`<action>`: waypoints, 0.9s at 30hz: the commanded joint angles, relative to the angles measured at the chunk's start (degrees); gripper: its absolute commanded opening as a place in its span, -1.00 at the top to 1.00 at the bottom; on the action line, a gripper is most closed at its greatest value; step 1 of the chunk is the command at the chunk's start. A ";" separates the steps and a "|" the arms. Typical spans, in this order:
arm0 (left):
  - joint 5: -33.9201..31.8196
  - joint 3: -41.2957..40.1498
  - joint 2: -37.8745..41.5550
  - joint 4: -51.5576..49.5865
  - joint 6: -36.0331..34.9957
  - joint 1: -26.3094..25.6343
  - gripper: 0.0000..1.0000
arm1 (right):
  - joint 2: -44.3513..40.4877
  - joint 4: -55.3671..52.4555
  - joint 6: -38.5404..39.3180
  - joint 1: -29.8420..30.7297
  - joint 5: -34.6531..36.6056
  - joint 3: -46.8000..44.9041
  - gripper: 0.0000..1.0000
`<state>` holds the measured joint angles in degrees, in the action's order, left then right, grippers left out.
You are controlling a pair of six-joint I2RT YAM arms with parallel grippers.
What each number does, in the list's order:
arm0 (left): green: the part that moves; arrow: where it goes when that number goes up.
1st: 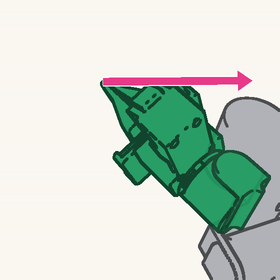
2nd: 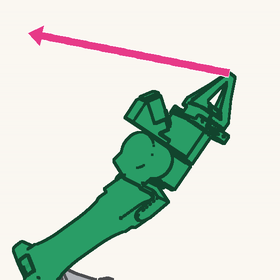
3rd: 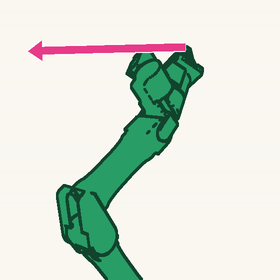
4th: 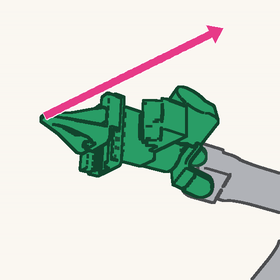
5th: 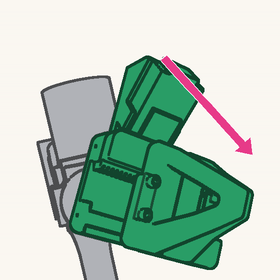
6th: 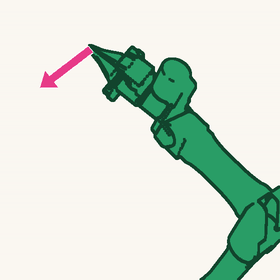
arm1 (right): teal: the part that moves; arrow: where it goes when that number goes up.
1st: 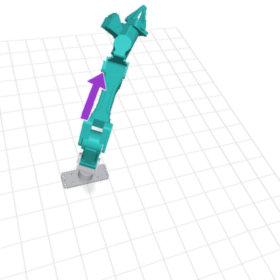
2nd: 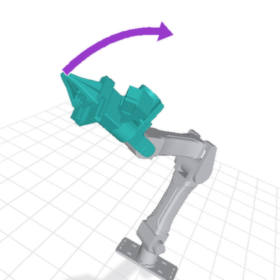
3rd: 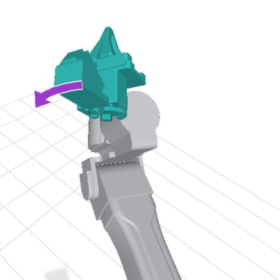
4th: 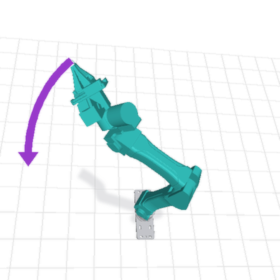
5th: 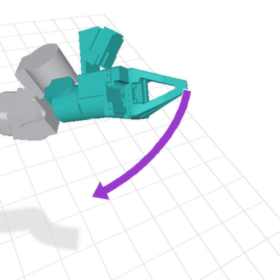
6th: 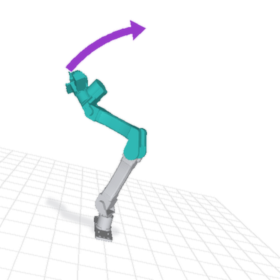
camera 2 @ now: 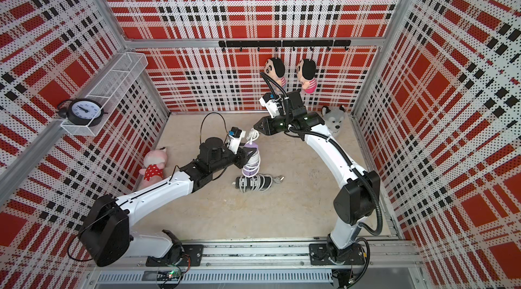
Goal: Unwrap the cord wrapped around the power strip
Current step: Unwrap the power cord from the power strip.
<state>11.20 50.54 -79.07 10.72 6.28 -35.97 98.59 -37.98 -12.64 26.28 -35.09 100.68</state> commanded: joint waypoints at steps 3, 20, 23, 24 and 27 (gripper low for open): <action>-1.51 3.22 0.56 2.64 -1.67 -0.77 1.00 | 1.24 -1.63 0.95 0.71 0.16 1.15 0.41; -3.47 1.67 2.22 5.80 -2.56 -1.30 1.00 | 2.18 -4.73 2.10 1.33 0.68 2.97 1.00; -4.01 -0.74 4.02 9.13 -2.27 -1.57 1.00 | 2.27 -5.03 1.10 1.08 1.58 2.86 1.00; -4.44 -1.55 4.63 10.21 -2.29 -1.72 1.00 | 2.25 -5.01 0.55 0.73 1.75 2.60 1.00; -6.24 -3.15 6.29 11.85 -2.27 -2.25 1.00 | 1.25 -2.76 -2.20 -0.42 2.51 0.14 1.00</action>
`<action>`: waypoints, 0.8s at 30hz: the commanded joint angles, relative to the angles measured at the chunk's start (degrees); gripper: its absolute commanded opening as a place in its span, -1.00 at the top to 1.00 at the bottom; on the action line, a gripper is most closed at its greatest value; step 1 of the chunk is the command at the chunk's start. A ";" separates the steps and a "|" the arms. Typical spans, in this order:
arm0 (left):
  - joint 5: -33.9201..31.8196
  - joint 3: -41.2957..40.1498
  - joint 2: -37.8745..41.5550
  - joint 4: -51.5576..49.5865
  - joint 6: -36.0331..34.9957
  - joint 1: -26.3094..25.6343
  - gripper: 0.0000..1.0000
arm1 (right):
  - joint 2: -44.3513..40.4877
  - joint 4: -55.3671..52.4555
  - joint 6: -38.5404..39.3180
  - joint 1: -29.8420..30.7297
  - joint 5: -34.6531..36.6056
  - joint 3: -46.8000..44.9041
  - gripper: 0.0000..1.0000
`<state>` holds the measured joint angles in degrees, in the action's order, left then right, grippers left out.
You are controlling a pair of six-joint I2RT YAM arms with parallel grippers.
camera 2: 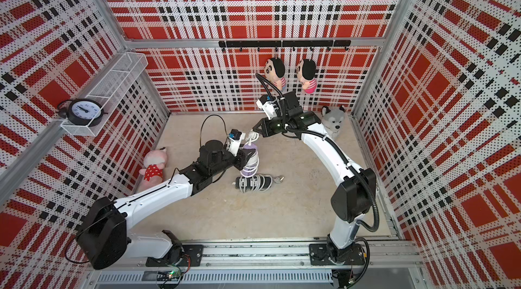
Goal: Unwrap the cord wrapped around the power strip
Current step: Unwrap the power cord from the power strip.
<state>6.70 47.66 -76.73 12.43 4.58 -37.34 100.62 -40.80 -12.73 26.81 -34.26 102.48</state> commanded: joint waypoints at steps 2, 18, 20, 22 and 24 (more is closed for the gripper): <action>-2.98 -1.38 5.14 11.79 -0.08 -1.07 1.00 | -2.08 3.23 -5.25 -1.87 1.76 -4.85 1.00; -0.93 -11.70 6.43 39.72 15.74 0.60 1.00 | -9.26 25.52 -24.97 -4.30 -1.48 -28.21 1.00; -3.43 -11.86 6.55 39.94 16.30 0.30 1.00 | -9.79 25.55 -25.88 -3.99 0.38 -29.95 1.00; -5.68 -12.23 6.42 40.89 16.31 -0.38 1.00 | -10.64 27.37 -27.88 -3.16 1.38 -31.93 1.00; -7.73 -13.20 6.74 43.09 16.30 -0.80 1.00 | -11.12 27.77 -28.76 -2.26 2.28 -33.01 1.00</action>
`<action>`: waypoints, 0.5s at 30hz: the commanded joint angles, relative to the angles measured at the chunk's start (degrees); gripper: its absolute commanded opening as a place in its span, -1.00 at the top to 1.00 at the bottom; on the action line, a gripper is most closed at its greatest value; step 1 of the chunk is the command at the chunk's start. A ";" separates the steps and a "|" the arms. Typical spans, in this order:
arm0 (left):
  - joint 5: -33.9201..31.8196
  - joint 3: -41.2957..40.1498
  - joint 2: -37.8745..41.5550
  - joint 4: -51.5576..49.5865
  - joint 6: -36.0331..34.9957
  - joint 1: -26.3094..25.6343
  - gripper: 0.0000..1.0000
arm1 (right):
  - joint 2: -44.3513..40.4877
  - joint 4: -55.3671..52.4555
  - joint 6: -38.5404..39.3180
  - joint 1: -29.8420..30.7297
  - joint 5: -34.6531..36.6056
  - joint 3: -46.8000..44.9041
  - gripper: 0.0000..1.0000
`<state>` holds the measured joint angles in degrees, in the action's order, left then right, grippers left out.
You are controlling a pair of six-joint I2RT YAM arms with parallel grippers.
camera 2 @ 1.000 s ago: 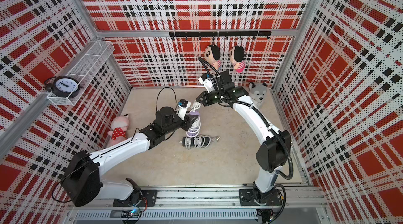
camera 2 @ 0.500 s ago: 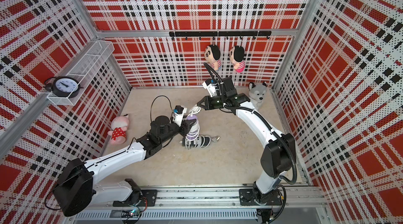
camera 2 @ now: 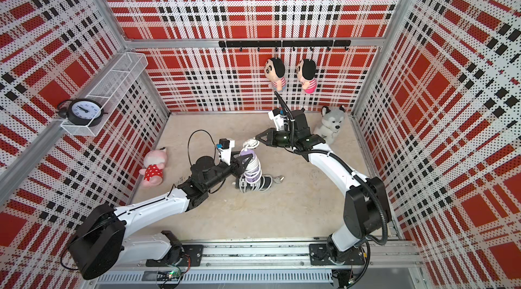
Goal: Unwrap the cord wrapped around the power strip
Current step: Unwrap the power cord from the power strip.
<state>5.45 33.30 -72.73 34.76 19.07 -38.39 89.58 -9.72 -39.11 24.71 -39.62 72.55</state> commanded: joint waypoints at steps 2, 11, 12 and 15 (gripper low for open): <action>-7.97 -0.34 3.42 23.79 4.67 0.65 1.00 | -0.82 -4.32 -1.64 0.57 9.54 -3.56 1.00; -11.30 0.03 3.97 23.40 7.61 1.41 1.00 | -1.54 -16.57 3.28 1.91 17.90 -0.27 1.00; -12.58 0.40 4.05 22.57 6.72 0.84 1.00 | -1.28 -18.76 3.95 2.31 19.58 0.52 1.00; -15.66 1.30 4.58 20.52 4.24 -0.69 1.00 | -0.45 -24.66 5.88 4.09 26.67 3.26 1.00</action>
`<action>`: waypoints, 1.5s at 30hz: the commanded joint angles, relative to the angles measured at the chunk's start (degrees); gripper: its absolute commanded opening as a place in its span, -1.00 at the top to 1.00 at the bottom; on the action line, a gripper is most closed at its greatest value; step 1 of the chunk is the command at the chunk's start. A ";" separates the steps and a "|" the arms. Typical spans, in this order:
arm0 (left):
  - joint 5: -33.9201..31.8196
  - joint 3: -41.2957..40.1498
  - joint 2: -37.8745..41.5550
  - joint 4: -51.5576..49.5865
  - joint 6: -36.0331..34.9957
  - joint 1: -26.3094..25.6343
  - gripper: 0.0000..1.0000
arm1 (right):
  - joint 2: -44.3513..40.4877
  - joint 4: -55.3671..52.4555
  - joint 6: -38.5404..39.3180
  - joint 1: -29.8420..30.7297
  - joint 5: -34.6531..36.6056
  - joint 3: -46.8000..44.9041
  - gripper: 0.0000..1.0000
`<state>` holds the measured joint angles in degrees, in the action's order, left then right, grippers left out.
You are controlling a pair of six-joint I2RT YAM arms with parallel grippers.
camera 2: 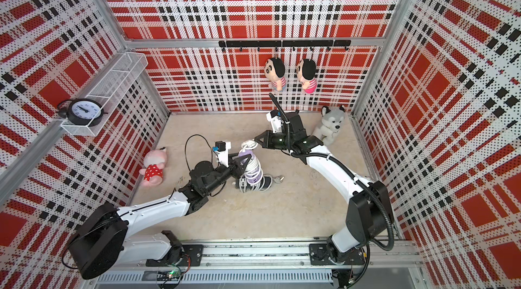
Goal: Unwrap the cord wrapped around the power strip
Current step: Unwrap the power cord from the power strip.
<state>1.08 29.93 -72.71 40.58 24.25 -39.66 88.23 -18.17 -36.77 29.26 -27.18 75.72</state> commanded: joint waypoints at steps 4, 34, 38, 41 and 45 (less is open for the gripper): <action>-13.59 7.05 4.69 11.45 -5.82 -1.88 1.00 | 1.73 -17.81 3.37 0.02 16.06 0.58 1.00; -12.98 14.80 1.54 -4.03 -7.05 -0.79 1.00 | -6.43 -2.75 6.15 -2.02 0.49 -0.23 0.33; -11.20 15.91 0.36 -5.58 -6.94 -0.86 1.00 | -7.22 1.12 3.30 -1.24 -2.68 0.50 0.35; -9.56 16.80 -0.45 -6.15 -6.77 -0.86 1.00 | -6.26 3.85 2.02 0.16 -5.42 1.23 0.35; -9.16 17.29 -1.37 -6.39 -6.63 -1.36 1.00 | -4.66 7.41 -0.55 1.25 -6.88 1.27 0.14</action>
<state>-9.56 44.80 -74.17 30.98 16.91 -40.75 82.30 -15.29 -34.79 29.71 -31.42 75.88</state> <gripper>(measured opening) 0.392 0.407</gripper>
